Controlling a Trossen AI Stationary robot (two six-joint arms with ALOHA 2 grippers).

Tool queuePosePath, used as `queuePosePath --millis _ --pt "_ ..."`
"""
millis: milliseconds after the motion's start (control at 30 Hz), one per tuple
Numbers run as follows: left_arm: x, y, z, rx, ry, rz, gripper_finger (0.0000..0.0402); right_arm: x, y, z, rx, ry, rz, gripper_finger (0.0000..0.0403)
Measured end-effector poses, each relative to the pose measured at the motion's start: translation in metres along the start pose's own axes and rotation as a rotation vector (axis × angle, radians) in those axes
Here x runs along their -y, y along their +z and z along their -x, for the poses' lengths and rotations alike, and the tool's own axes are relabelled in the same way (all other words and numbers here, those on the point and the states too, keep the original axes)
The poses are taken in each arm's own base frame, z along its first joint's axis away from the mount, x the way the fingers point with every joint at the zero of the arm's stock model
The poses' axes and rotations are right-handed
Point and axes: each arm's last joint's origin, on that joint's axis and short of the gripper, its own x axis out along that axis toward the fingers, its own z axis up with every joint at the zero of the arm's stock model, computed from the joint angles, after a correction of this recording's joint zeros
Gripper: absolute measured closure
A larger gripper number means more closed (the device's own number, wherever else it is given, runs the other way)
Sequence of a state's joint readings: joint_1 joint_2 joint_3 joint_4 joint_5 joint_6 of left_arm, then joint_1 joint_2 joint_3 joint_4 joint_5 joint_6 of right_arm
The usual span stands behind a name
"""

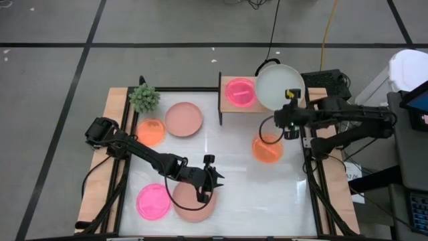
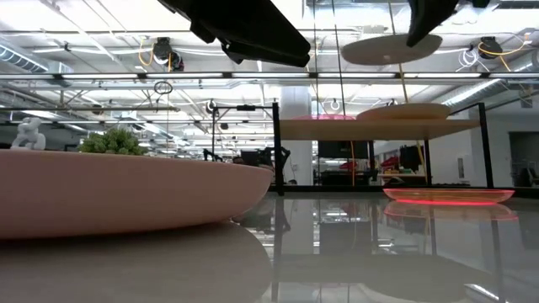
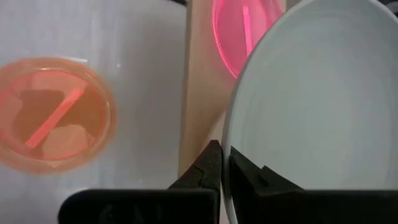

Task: Place and stack plates onto a shelf
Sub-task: Stack the gray plate on top of the brown plate on the shelf

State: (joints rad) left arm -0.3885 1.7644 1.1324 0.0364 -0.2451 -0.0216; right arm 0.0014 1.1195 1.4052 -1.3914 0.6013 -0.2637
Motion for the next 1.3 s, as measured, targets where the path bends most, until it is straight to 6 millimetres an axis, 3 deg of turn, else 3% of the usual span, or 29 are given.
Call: queuePosePath --millis 500,800,1300 --pt "0.0 0.0 0.0 0.0 0.0 0.003 0.0273 0.03 -0.016 -0.029 -0.094 0.043 -0.172 0.0403" --pt "0.0 0.0 0.0 -0.001 0.0 0.002 0.0273 0.027 -0.025 -0.064 -0.162 0.068 -0.192 0.0403" --pt "0.0 0.0 0.0 -0.002 0.0 -0.011 0.0273 0.023 -0.033 -0.086 -0.18 0.109 -0.216 0.0399"
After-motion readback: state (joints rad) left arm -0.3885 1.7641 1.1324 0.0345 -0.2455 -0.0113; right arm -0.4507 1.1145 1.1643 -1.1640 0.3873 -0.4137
